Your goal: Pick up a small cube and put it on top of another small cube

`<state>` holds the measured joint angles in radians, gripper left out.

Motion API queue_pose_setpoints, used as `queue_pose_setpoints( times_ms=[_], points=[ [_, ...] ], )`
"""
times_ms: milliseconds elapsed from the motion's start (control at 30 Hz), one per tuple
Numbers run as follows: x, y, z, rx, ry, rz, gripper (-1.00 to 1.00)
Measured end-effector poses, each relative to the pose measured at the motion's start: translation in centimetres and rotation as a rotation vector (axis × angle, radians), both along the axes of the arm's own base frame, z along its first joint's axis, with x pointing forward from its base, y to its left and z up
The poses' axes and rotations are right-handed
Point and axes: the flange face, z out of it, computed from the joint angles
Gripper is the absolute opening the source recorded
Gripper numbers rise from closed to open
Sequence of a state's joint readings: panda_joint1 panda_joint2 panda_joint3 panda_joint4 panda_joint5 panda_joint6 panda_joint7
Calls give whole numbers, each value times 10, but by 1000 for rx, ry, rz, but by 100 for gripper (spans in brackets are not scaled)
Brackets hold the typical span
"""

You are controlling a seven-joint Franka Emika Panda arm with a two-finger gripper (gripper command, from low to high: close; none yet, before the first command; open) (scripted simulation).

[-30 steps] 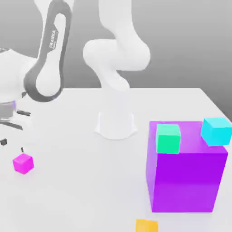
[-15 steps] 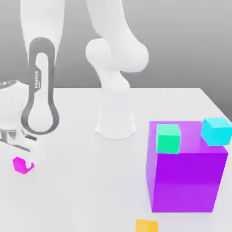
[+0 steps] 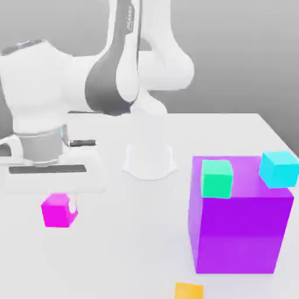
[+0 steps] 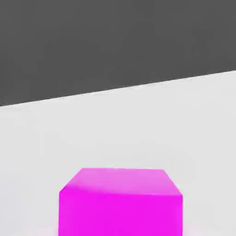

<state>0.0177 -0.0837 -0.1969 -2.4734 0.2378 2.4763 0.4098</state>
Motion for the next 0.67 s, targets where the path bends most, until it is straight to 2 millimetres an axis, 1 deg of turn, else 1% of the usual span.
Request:
queue_pose_setpoints(
  times_ms=[33,100,200,300,367,400,433,467,533,567,667],
  points=[
    [6,29,14,6,1,46,-100],
    [11,80,38,9,6,125,-100],
    [3,154,69,2,15,245,-100],
    [-21,231,99,-18,25,370,-100],
    [-47,282,117,-53,37,459,-100],
    [-65,308,118,-101,60,507,-100],
    [-76,324,110,-134,72,536,-100],
    [-81,332,99,-152,78,550,-100],
    [-86,338,70,-165,82,561,-100],
    [-87,339,60,-167,83,563,100],
    [-87,339,60,-167,83,563,100]
  ],
)
